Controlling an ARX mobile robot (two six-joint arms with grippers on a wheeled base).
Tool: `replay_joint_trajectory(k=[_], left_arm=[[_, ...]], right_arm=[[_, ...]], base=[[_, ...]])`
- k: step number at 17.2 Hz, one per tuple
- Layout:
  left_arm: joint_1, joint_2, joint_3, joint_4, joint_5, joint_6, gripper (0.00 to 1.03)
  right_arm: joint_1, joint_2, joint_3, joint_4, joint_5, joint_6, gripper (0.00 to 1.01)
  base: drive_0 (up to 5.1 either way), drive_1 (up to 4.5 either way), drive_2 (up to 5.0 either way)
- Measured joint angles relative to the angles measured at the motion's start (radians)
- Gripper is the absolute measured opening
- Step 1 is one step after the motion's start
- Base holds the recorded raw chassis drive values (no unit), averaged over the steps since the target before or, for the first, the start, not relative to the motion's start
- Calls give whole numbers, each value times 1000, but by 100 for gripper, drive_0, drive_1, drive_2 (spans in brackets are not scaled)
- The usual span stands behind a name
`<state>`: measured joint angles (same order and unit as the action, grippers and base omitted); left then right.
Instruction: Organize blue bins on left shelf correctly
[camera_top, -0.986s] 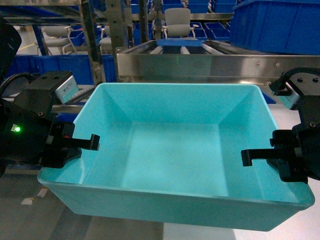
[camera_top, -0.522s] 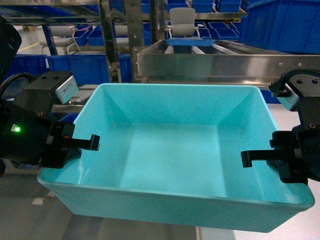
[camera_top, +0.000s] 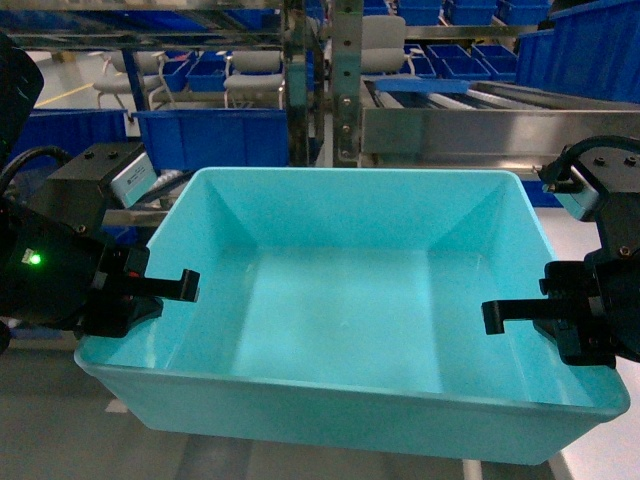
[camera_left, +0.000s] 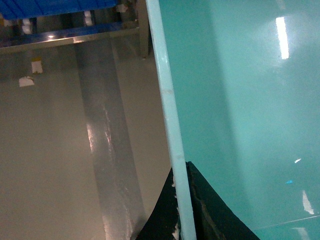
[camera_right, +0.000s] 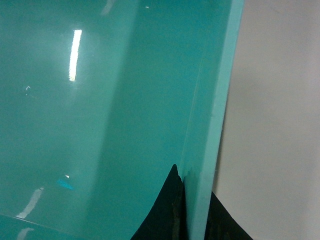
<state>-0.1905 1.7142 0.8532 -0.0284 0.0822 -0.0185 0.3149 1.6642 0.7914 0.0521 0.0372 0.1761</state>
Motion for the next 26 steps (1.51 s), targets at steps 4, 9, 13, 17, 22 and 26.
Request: replay_joint_trajectory(k=[4, 9, 13, 17, 22, 26], left_arm=[[0, 0, 0, 1, 0, 0, 2], [0, 0, 0, 2, 0, 0, 2], [0, 0, 0, 3, -1, 0, 2], [0, 0, 0, 2, 0, 0, 2], [0, 0, 0, -1, 0, 0, 2], [5, 0, 0, -2, 0, 0, 2]], right_arm=[[0, 0, 0, 2, 0, 0, 2], [0, 0, 0, 0, 0, 0, 2], [0, 1, 0, 2, 0, 0, 2], [0, 1, 0, 4, 0, 0, 2], [0, 1, 0, 1, 0, 0, 2], [6, 1, 0, 3, 0, 0, 2]], base=[[-506, 235, 235], [-508, 231, 231], [-490, 251, 251], [-490, 248, 248], [-474, 231, 231], [-257, 128, 128]])
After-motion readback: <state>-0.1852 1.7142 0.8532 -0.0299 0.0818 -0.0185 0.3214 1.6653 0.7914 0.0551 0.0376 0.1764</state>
